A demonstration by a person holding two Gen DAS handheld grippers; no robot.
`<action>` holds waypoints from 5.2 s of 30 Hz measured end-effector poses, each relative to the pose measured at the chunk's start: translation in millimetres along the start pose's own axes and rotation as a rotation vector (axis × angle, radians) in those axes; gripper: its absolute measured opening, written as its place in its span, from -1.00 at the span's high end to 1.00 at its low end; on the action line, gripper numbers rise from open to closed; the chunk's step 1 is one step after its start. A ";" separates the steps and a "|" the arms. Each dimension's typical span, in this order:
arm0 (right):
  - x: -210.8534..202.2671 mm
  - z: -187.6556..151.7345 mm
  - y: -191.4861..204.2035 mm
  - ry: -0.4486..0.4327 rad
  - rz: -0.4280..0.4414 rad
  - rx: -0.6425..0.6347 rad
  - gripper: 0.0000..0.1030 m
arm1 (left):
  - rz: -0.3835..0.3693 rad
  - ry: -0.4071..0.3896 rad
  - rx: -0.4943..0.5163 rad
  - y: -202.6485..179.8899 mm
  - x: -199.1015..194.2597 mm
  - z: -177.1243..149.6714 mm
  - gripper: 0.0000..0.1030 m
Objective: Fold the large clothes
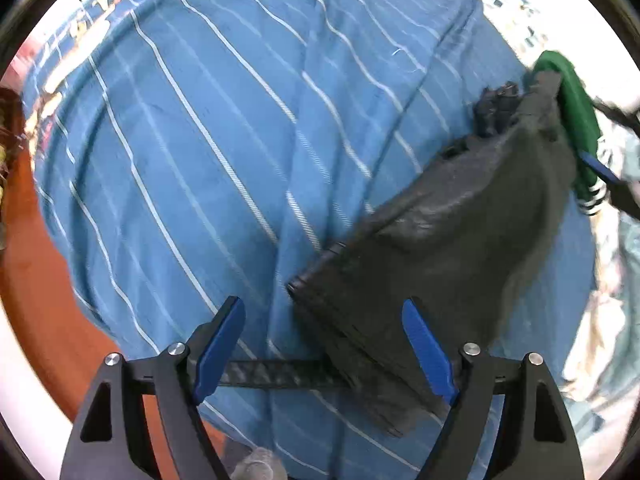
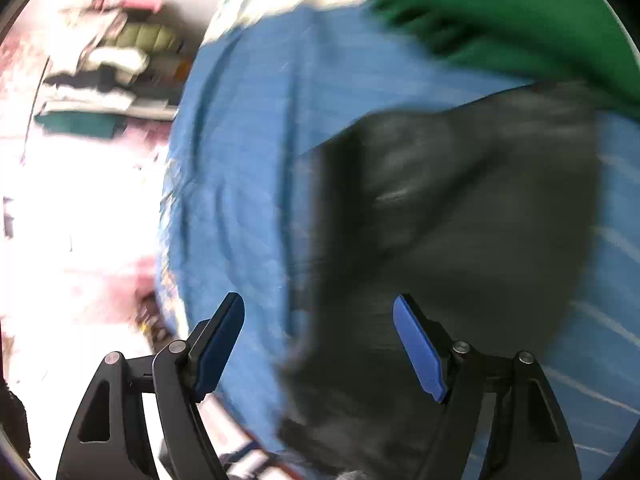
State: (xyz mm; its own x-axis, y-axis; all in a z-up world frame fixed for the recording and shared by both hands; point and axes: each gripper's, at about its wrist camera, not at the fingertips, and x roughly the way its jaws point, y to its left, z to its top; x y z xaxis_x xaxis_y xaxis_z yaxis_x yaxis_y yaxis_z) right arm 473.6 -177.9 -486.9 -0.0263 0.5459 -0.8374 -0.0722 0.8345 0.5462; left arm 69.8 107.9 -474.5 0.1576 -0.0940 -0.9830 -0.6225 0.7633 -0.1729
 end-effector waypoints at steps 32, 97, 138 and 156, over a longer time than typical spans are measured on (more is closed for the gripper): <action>-105.2 -324.2 -325.2 -0.211 -0.064 0.988 0.00 | 0.339 -0.112 0.234 -61.0 17.3 20.7 -0.93; -137.5 -298.7 -352.9 -0.328 0.101 0.631 -0.49 | 0.203 -0.138 0.482 -274.9 121.0 -69.1 -1.00; -86.6 -204.8 -44.8 -0.377 0.032 -0.187 0.66 | -0.103 -0.059 0.111 -171.0 51.4 -64.4 -0.99; -59.2 -203.9 -24.3 -0.032 0.075 -0.187 -0.69 | 0.020 -0.212 -0.040 -38.2 -42.3 -136.7 -0.99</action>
State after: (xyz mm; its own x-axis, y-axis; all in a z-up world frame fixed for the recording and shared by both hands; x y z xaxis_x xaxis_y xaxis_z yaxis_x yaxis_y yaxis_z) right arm 273.6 -245.7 -454.2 -0.0071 0.6108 -0.7917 -0.2548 0.7645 0.5921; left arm -17.8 -4.7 -434.7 0.2999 0.0601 -0.9521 -0.6562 0.7374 -0.1601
